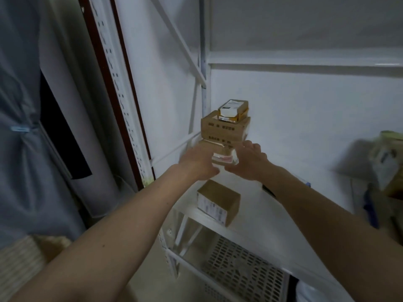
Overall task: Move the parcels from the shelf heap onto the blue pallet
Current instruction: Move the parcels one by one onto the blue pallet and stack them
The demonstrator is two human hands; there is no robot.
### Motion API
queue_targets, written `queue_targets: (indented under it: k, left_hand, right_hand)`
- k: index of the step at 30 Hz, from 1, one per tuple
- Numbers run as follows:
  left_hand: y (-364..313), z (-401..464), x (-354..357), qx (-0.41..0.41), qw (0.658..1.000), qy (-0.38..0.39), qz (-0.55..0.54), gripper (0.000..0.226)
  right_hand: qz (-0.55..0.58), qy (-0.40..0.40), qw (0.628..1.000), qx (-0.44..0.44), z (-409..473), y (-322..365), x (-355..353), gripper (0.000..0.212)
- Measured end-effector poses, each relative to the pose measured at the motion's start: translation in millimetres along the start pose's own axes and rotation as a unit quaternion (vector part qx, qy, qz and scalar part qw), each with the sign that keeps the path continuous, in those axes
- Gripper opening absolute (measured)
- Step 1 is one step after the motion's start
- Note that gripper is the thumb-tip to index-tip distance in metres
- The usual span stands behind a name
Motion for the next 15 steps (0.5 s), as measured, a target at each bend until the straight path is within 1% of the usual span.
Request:
queue_targets:
  k: [5, 8, 10, 15]
  left_hand:
    - [43, 26, 7, 0.020, 1.000, -0.001, 0.011, 0.051]
    - [58, 48, 11, 0.039, 0.999, -0.002, 0.020, 0.039]
    - [66, 65, 14, 0.039, 0.999, -0.003, 0.001, 0.034]
    - [77, 118, 27, 0.051, 0.998, 0.006, -0.028, 0.031]
  right_hand:
    - [-0.002, 0.015, 1.000, -0.002, 32, 27, 28, 0.078]
    - [-0.009, 0.005, 1.000, 0.007, 62, 28, 43, 0.082]
    - [-0.009, -0.003, 1.000, 0.015, 81, 24, 50, 0.086]
    - [0.038, -0.008, 0.997, 0.060, 117, 9, 56, 0.070]
Point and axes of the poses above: each hand's wrist, its own z-axis towards the middle knuckle, its own x-axis out of the palm, y = z × x, the point moved 3 cm from there along z, towards the middle knuckle, and after that the axes turned 5 degrees about -y, right-handed, at the moved point
